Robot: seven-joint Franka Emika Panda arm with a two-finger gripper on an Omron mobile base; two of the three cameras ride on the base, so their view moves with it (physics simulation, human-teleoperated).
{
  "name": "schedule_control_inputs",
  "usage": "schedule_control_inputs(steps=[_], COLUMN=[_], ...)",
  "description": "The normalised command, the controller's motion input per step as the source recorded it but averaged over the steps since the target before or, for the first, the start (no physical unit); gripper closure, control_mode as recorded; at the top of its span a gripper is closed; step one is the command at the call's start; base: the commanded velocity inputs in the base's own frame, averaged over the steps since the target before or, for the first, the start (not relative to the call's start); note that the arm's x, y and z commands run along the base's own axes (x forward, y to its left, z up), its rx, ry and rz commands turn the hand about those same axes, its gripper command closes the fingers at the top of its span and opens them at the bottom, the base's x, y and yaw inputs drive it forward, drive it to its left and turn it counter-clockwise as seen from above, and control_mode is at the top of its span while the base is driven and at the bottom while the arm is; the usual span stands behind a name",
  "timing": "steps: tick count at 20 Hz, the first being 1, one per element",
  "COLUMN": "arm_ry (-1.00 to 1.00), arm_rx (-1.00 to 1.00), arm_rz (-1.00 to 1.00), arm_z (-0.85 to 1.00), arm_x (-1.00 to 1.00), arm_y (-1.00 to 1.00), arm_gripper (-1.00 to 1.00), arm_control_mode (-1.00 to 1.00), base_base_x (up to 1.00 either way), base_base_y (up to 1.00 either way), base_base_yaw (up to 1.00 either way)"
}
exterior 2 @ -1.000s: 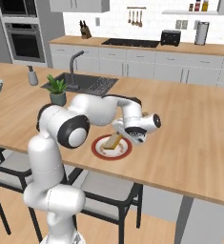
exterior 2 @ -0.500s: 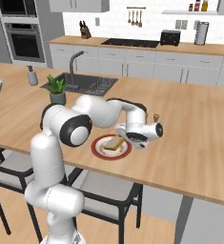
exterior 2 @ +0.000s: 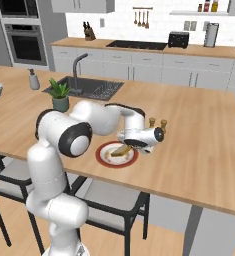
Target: Start the toaster. Once the lever pops up, take the bread to the plate on the dining counter.
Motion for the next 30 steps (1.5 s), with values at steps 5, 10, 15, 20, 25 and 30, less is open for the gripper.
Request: schedule_control_inputs(steps=[5, 10, 15, 20, 25, 30], arm_ry=[0.24, 0.5, 0.3, 0.14, -0.01, -0.27], arm_rx=[-0.77, -0.56, -0.17, -0.09, 0.01, 0.21], arm_rz=[-0.15, -0.14, -0.05, -0.01, 0.0, 0.02], arm_z=[-0.17, -0.04, 0.28, -0.29, -0.15, 0.94], arm_x=[0.0, 0.0, -0.01, -0.15, -0.36, -0.41], arm_y=[0.75, 0.02, -0.16, -0.54, -0.42, -0.01], arm_gripper=[-1.0, -1.0, -1.0, -1.0, -1.0, -1.0], arm_control_mode=[-1.0, -1.0, -1.0, -1.0, -1.0, -1.0], base_base_x=[0.0, 0.0, 0.0, 0.0, 0.0, 0.0], base_base_y=[0.0, 0.0, 0.0, 0.0, 0.0, 0.0], base_base_yaw=[0.0, 0.0, 0.0, 0.0, 0.0, 0.0])
